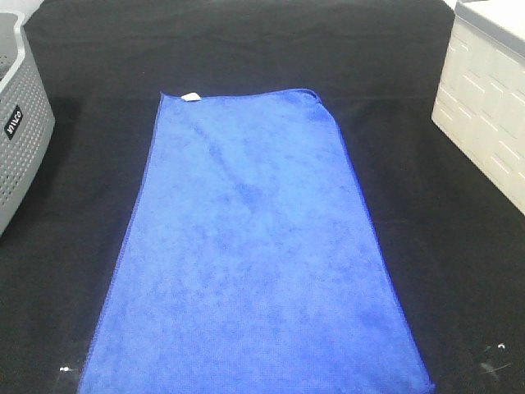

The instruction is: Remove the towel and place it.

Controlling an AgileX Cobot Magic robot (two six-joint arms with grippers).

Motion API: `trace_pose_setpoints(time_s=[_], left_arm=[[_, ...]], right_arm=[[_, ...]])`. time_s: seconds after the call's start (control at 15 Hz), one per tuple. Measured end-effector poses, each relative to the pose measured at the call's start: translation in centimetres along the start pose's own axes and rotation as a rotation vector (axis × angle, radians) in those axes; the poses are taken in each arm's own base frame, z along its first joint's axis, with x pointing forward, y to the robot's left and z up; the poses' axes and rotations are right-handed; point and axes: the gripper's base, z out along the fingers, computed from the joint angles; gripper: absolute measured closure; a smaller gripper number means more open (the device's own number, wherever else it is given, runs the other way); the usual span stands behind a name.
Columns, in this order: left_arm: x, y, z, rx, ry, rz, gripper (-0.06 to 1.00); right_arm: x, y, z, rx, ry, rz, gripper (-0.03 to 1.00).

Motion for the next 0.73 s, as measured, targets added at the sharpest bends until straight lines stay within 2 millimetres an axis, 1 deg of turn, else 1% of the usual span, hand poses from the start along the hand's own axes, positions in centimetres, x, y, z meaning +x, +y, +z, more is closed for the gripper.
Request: trace_pose_setpoints(time_s=[0.13, 0.73], left_arm=[[-0.01, -0.02, 0.01, -0.026, -0.001, -0.014, 0.18], [0.03, -0.02, 0.05, -0.026, 0.001, -0.014, 0.18]], right_arm=[[0.0, 0.0, 0.0, 0.0, 0.0, 0.0, 0.19], [0.0, 0.0, 0.0, 0.0, 0.0, 0.0, 0.19]])
